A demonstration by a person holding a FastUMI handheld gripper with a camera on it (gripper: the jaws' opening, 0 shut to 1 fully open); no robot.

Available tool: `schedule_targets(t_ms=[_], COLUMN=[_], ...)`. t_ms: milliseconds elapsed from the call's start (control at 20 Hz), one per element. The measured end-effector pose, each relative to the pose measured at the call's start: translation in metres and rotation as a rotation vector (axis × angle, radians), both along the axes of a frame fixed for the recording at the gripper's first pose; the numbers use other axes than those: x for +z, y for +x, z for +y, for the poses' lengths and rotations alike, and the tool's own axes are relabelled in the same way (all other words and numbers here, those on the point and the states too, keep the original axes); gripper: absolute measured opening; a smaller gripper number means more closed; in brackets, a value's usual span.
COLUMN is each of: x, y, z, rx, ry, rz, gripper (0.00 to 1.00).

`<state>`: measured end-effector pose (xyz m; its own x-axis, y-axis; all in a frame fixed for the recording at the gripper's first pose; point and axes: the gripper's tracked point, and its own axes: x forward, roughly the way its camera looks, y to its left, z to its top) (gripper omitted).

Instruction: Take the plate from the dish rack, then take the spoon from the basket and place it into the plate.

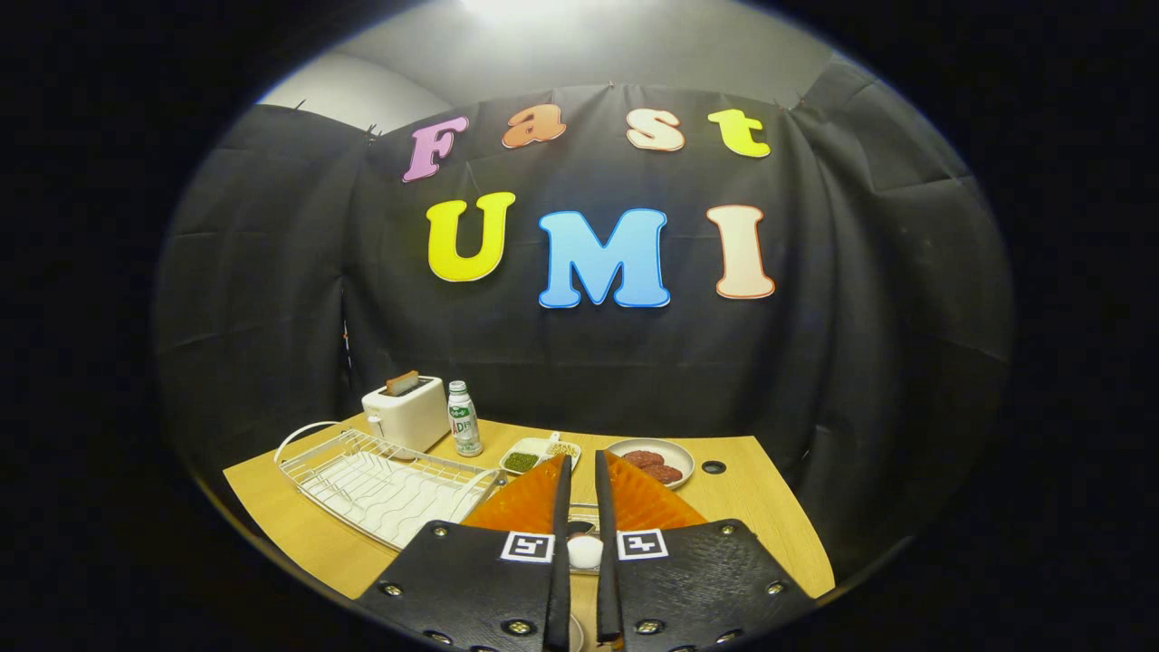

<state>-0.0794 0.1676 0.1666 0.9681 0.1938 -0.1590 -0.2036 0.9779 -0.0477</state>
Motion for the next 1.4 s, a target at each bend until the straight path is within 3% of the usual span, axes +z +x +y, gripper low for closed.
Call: schedule_targets(t_ms=[600, 1400], x=[-0.047, -0.136], y=[-0.048, -0.044], z=[0.012, 0.091], rx=[0.023, 0.203], ry=[-0.060, -0.114], rz=[0.184, 0.393], gripper=[0.11, 0.11])
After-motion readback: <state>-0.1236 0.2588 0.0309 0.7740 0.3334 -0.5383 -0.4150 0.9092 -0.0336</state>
